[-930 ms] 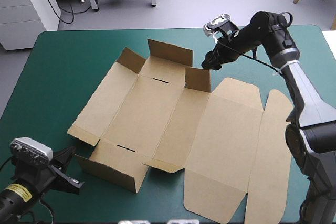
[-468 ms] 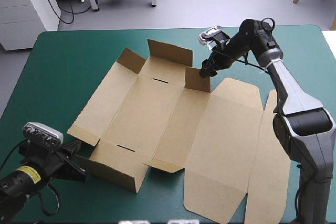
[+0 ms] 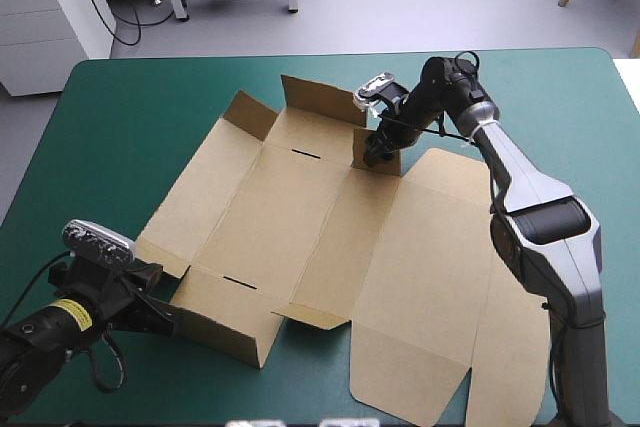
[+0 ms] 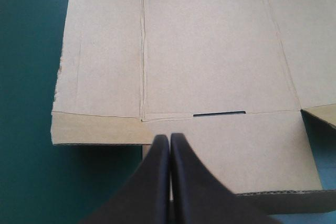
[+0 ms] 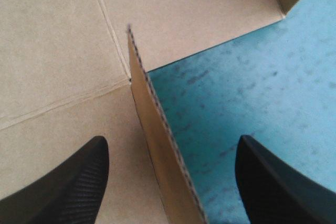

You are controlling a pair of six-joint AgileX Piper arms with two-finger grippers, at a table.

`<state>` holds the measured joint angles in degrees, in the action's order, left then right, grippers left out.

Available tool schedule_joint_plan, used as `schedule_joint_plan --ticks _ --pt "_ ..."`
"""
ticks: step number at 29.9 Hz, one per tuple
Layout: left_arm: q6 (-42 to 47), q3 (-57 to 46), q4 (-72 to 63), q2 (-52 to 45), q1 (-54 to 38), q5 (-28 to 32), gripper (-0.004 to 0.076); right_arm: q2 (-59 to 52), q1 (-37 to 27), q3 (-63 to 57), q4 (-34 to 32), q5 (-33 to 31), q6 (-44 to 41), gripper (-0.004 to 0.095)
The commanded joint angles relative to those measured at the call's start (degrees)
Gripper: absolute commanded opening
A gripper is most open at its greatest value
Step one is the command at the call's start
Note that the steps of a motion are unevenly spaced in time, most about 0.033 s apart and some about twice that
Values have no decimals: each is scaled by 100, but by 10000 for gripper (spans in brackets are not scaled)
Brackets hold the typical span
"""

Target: Fold the box

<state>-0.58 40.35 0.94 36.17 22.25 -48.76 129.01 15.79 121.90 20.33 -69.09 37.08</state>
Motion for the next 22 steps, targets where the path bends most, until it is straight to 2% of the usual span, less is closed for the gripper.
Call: schedule_joint_plan --ticks 1,4,11,14,22 --pt "58 202 38 38 27 411 -10 -279 56 228 82 101 56 612" --pt "58 202 305 38 27 498 -10 -276 96 228 71 90 45 512" --pt "58 202 341 28 27 278 -10 -276 96 266 71 32 126 109" --pt "58 202 341 28 27 265 -10 -276 96 266 106 69 224 -19" --pt "58 202 425 28 27 265 -10 -276 96 278 117 102 907 -19"
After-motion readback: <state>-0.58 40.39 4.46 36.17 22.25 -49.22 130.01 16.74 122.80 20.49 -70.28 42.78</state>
